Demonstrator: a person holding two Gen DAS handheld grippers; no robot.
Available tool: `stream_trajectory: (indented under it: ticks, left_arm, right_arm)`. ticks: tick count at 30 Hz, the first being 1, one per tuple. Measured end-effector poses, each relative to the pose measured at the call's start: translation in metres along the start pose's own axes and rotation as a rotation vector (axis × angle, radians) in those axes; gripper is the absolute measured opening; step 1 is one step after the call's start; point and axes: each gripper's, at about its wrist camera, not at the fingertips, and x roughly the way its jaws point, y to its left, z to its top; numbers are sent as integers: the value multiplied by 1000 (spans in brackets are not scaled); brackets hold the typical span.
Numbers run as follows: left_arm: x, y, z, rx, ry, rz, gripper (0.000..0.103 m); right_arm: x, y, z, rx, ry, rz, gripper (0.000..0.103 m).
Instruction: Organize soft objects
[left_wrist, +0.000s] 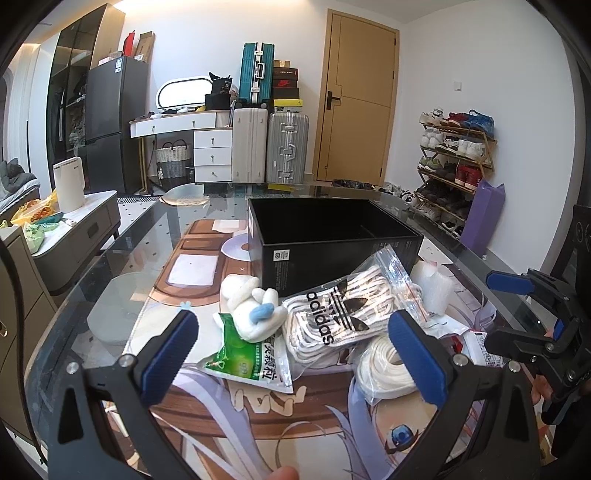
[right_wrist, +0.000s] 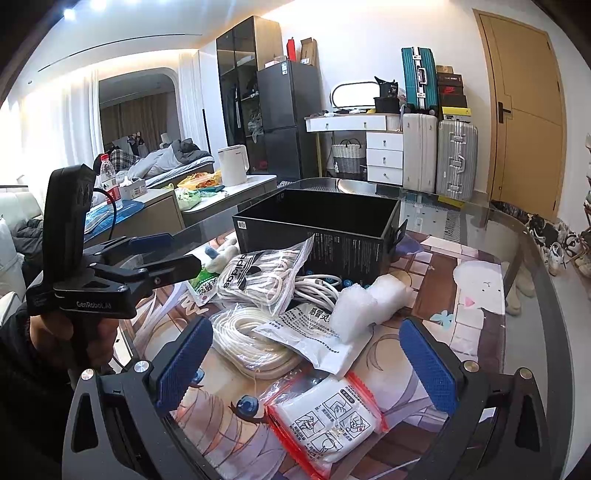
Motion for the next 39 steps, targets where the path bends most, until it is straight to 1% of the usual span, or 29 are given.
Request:
stream_trajectory:
  ticks: [8,15,22,27,32,39]
  left_arm:
    - [0,2,1,-4,-4,-2,103]
    - [2,3,2,-5,4,-2,103]
    - [1,6,6,5,-9,-3,103]
    - [0,14,10,9,-14,2,103]
    - [-2,22,13,4,-17,-6,103]
    - [-9,25,19,51,-17,-15,103]
  right_arm:
    - [0,-1,0,-1,-1,-3,103]
    - [-5,0,-3,-1,0,-30,103]
    - [-9,4,-5,-2,-1,-69,103]
    - [-11,8,-3,0,-9,-84,103]
    - [-9,9,-3,4,2,-104,103]
    - [-9,14,-5,2,9,-125,103]
